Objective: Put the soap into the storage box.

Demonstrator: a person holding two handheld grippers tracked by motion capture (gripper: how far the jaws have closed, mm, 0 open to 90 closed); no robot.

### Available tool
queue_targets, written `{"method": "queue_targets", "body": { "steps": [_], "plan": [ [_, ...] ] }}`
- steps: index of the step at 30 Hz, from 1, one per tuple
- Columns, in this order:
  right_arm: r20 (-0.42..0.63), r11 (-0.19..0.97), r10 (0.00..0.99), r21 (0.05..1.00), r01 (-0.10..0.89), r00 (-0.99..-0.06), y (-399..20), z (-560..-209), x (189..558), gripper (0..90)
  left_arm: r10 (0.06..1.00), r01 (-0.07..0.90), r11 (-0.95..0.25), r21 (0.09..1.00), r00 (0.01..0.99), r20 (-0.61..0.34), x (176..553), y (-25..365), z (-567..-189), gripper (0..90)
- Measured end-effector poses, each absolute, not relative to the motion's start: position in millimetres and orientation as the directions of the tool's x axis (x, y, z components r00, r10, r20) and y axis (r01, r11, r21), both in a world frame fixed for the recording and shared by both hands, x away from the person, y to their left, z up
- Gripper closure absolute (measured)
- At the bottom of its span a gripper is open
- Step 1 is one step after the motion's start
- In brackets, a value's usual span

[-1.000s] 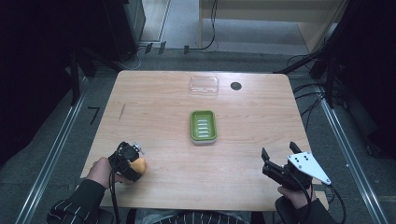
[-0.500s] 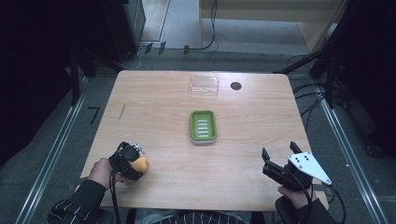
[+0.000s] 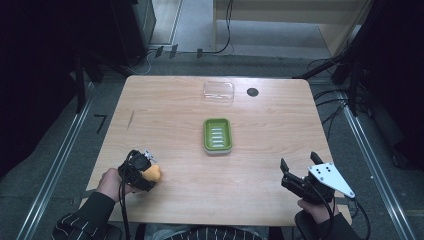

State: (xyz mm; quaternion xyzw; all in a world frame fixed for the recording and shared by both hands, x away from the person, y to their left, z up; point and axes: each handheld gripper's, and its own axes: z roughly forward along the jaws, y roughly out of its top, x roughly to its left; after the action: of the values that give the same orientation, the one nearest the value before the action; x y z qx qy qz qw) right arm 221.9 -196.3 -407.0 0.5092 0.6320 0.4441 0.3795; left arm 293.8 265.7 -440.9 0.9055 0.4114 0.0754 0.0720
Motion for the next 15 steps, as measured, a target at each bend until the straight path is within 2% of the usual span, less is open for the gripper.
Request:
{"method": "queue_targets", "body": {
  "steps": [15],
  "plan": [
    [-0.029,0.087,0.981,0.948,0.305,-0.191,-197,-407,222,13.7,0.745,0.718,-0.664,0.209,0.661,0.092,305,254,-438,39.6]
  ]
}}
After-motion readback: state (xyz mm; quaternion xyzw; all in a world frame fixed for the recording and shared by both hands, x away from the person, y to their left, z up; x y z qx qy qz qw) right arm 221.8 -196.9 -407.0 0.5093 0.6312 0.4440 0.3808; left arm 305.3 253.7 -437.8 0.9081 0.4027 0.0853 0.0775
